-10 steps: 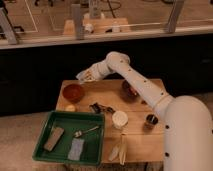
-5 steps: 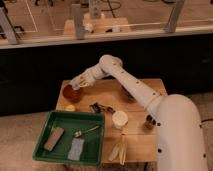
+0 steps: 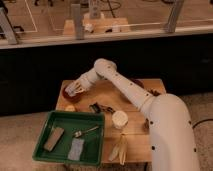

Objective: Place towel in red bowl

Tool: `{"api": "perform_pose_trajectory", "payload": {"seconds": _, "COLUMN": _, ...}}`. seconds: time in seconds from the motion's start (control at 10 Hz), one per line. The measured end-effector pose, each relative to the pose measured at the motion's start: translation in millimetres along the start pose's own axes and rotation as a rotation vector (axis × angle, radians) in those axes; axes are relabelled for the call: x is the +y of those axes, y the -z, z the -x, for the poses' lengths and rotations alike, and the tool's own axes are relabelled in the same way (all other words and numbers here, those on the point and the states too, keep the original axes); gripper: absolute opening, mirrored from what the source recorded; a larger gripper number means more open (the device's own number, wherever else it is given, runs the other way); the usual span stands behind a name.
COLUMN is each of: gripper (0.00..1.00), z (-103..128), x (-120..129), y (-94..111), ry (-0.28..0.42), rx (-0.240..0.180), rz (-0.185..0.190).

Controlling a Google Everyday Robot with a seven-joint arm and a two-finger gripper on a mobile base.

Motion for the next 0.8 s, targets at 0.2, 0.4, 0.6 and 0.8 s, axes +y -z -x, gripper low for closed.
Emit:
{"api": "perform_pose_trajectory", "payload": {"seconds": 0.2, "gripper": 0.13, "z": 2, "x": 5, "y": -9, "ry": 0.011, "rx": -0.002, "rz": 0.024}}
{"api": "perform_pose_trajectory", "payload": {"seconds": 0.4, "gripper": 0.33, "z": 3, "x": 9, "y": -17, "ry": 0.018, "rx": -0.002, "rz": 0.044}}
{"api": "perform_pose_trajectory", "payload": {"seconds": 0.6, "gripper": 0.53, "z": 1, "x": 10, "y": -22, "ry": 0.009, "rx": -0.002, "rz": 0.048}}
{"api": "perform_pose_trajectory", "payload": {"seconds": 0.8, "gripper": 0.72, "z": -3, "x": 8, "y": -23, "ry": -0.013, "rx": -0.002, "rz": 0.039}}
